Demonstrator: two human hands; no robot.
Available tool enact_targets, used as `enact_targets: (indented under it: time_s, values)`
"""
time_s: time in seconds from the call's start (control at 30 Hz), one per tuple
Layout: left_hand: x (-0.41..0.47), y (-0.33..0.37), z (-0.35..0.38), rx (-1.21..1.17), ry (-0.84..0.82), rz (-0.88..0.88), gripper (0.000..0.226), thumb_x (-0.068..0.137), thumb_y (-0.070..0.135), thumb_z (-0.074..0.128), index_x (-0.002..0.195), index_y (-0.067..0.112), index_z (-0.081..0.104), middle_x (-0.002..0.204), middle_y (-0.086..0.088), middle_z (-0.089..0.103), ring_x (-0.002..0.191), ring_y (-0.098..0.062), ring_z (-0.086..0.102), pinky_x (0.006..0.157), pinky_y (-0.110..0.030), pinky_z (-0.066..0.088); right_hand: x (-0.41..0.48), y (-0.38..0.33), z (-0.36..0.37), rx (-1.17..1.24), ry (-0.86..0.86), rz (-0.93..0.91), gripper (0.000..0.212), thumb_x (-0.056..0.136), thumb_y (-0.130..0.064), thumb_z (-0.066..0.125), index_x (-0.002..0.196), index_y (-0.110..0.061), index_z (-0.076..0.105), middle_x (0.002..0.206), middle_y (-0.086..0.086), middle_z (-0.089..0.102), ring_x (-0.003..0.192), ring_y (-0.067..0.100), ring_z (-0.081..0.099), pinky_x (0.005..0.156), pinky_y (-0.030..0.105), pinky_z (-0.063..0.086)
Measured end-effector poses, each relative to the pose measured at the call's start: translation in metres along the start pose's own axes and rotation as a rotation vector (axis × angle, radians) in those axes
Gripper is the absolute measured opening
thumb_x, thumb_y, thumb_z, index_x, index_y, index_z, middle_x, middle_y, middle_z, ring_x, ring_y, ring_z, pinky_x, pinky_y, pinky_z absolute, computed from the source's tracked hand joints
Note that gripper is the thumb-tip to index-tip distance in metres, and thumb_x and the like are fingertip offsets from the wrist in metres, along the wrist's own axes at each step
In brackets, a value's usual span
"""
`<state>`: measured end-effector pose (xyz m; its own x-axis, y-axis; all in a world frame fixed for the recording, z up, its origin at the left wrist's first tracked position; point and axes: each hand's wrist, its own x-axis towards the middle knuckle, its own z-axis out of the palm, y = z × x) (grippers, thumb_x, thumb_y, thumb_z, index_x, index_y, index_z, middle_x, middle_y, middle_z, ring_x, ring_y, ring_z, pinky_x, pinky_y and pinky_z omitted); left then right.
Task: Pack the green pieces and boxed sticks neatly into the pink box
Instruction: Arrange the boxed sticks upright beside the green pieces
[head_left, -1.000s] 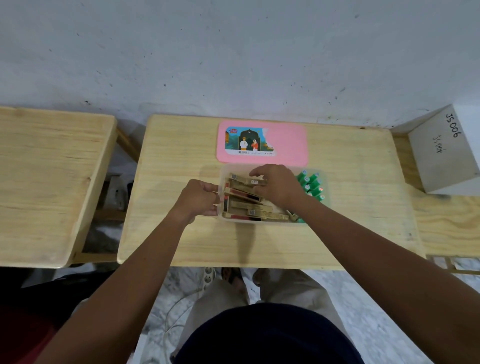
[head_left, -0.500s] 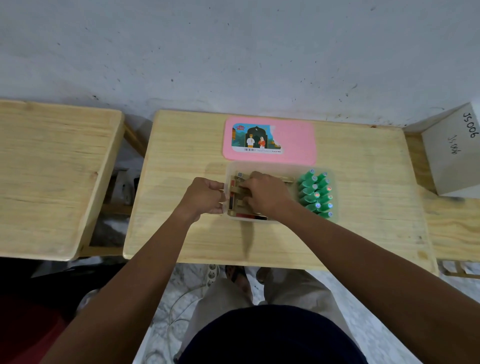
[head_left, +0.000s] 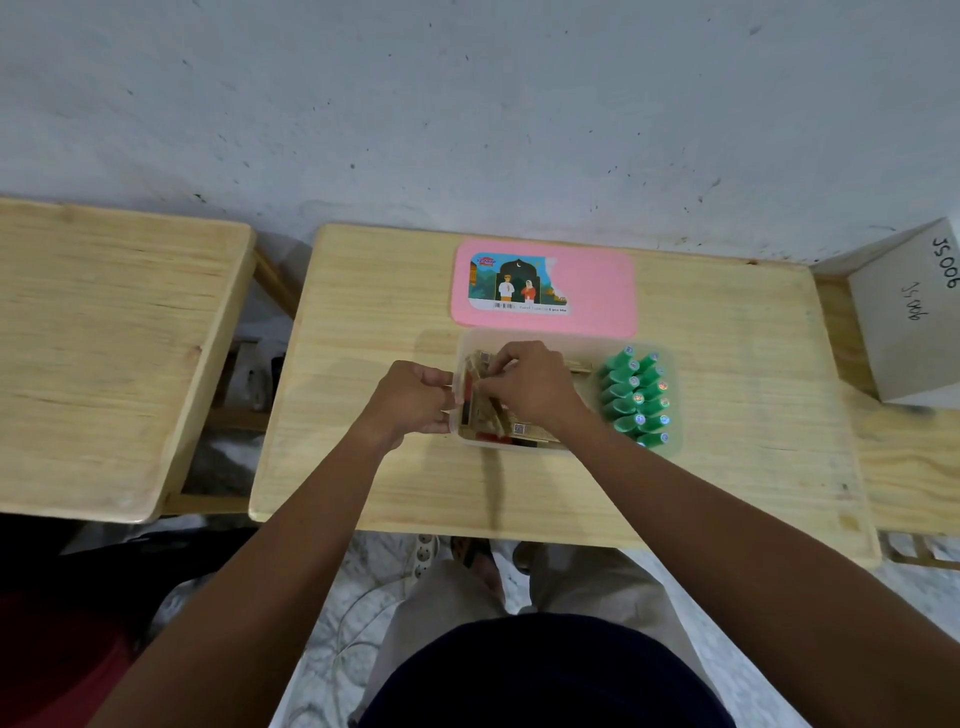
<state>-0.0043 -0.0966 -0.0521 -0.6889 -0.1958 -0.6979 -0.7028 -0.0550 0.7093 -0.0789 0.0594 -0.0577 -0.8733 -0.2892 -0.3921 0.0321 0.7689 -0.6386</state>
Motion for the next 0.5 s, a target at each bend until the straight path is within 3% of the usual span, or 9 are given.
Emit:
enact_targets:
  time_s: [0.23, 0.4, 0.5]
  values:
    - [0.002, -0.003, -0.001, -0.002, -0.009, 0.002, 0.020, 0.084, 0.002, 0.070, 0.104, 0.004, 0.074, 0.101, -0.022, 0.073, 0.082, -0.029, 0.070, 0.065, -0.031, 0.062, 0.000, -0.001, 0.017, 0.008, -0.003, 0.107, 0.013, 0.067, -0.028, 0.075, 0.075, -0.018, 0.077, 0.079, -0.002, 0.075, 0.081, 0.019, 0.069, 0.074, 0.034, 0.058]
    - [0.003, -0.003, -0.002, -0.016, -0.039, 0.002, 0.018, 0.084, 0.003, 0.070, 0.101, 0.005, 0.075, 0.099, -0.020, 0.074, 0.084, -0.030, 0.072, 0.068, -0.033, 0.062, 0.004, -0.005, 0.021, 0.018, 0.107, 0.073, 0.011, 0.071, -0.030, 0.080, 0.075, -0.023, 0.073, 0.081, -0.006, 0.072, 0.077, 0.014, 0.066, 0.064, 0.022, 0.046]
    - [0.005, -0.004, -0.003, -0.012, -0.040, -0.001, 0.018, 0.084, 0.002, 0.070, 0.101, 0.005, 0.075, 0.096, -0.019, 0.074, 0.080, -0.028, 0.071, 0.069, -0.033, 0.062, 0.001, -0.008, 0.022, 0.013, 0.137, 0.094, 0.010, 0.071, -0.028, 0.077, 0.074, -0.025, 0.068, 0.080, -0.005, 0.070, 0.076, 0.016, 0.065, 0.063, 0.024, 0.047]
